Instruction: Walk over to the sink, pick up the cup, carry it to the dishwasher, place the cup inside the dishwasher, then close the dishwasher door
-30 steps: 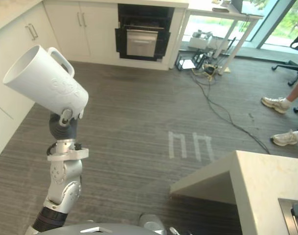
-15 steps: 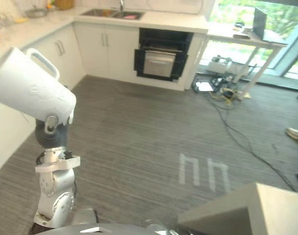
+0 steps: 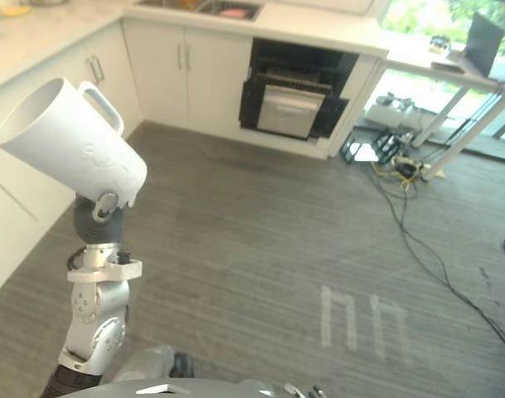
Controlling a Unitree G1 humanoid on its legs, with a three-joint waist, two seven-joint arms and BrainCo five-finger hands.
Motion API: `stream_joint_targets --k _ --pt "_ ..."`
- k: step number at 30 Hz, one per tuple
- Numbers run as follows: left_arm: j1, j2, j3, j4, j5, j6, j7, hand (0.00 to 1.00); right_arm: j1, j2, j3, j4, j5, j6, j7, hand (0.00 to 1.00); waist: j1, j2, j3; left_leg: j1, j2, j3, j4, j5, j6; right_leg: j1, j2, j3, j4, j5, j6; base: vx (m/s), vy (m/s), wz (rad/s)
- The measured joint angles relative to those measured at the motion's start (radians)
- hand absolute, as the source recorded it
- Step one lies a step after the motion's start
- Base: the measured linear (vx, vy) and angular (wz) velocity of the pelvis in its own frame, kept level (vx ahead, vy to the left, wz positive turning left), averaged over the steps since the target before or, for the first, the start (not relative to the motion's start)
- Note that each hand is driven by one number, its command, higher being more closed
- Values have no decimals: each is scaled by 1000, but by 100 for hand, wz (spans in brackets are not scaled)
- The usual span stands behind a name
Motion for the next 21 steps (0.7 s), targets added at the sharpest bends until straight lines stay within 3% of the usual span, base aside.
stream_joint_targets --k 1,2,3,5,7,8,9,10,11,12,14,15,21 --pt "0 -2 -24 -1 1 0 0 100 13 2 4 -5 -1 0 1 0 -11 14 0 78 -10 -13 -70 3 -3 -63 -8 -41 99 -30 -59 285 131 14" --pt "0 -1 -33 -1 1 0 0 100 21 1 5 -11 -7 -4 2 0 -16 17 -1 114 -10 -21 -104 8 -1 -95 -6 -64 112 -43 -78 358 163 22" --pt "-5 0 -52 -2 3 0 -2 100 26 2 9 -14 -22 -19 2 0 -27 43 -13 178 -6 -27 -165 32 13 -153 3 -94 87 -78 -90 371 97 30" --pt "-14 -1 -51 -1 6 0 -12 100 24 6 32 -16 -23 -35 2 0 -47 46 -18 234 1 -40 -216 43 13 -229 24 -105 -37 -140 -90 402 69 35" --pt "-17 -2 -61 -1 8 2 -11 100 24 28 42 -47 -32 -40 -4 0 -62 60 -33 262 41 -54 -258 28 -15 -278 78 -105 -357 -144 -96 366 -30 44" --pt "-17 -1 -62 -1 9 2 -11 100 26 33 42 -52 -33 -42 -5 0 -63 59 -36 267 52 -54 -260 22 -26 -276 96 -101 -455 -123 -96 467 -68 32" --pt "-15 3 -57 0 9 3 -9 100 37 40 58 -49 -37 -41 -5 0 -56 32 -46 288 58 -53 -262 8 -53 -266 132 -70 -629 -9 -100 440 -109 2" --pt "-13 14 -43 2 7 3 -7 100 51 45 96 -52 -39 -41 -1 0 -46 -10 -57 309 49 -49 -256 -11 -86 -254 151 -39 -726 163 -131 447 -142 -16" --pt "-10 2 -40 16 7 2 -7 100 48 42 114 -51 -39 -37 -1 0 -43 -8 -67 324 68 -47 -249 -24 -105 -236 160 -49 -724 143 -127 447 -163 -36" --pt "-1 -8 -43 31 0 3 -7 100 44 32 123 -59 -39 -36 -2 0 -41 22 -83 334 117 -36 -229 -27 -124 -195 203 -53 -775 154 -147 423 -157 -36" --pt "-10 -22 -53 38 2 -1 -12 100 28 31 129 -79 -39 -32 -1 0 -43 40 -92 337 145 -26 -217 -22 -139 -149 230 -51 -850 162 -158 323 -114 -20" --pt "-8 68 -58 160 3 2 -13 100 -62 -7 161 -48 -38 -14 -3 0 -63 70 -60 367 119 -50 -360 1 -114 -11 218 -22 -1141 320 -123 70 -29 -3" --pt "-8 68 -53 160 3 1 -13 100 -56 -7 161 -48 -37 -15 -3 0 -65 71 -60 367 120 -40 -369 1 -114 -20 220 -16 -1141 317 -126 -1 1 -3"
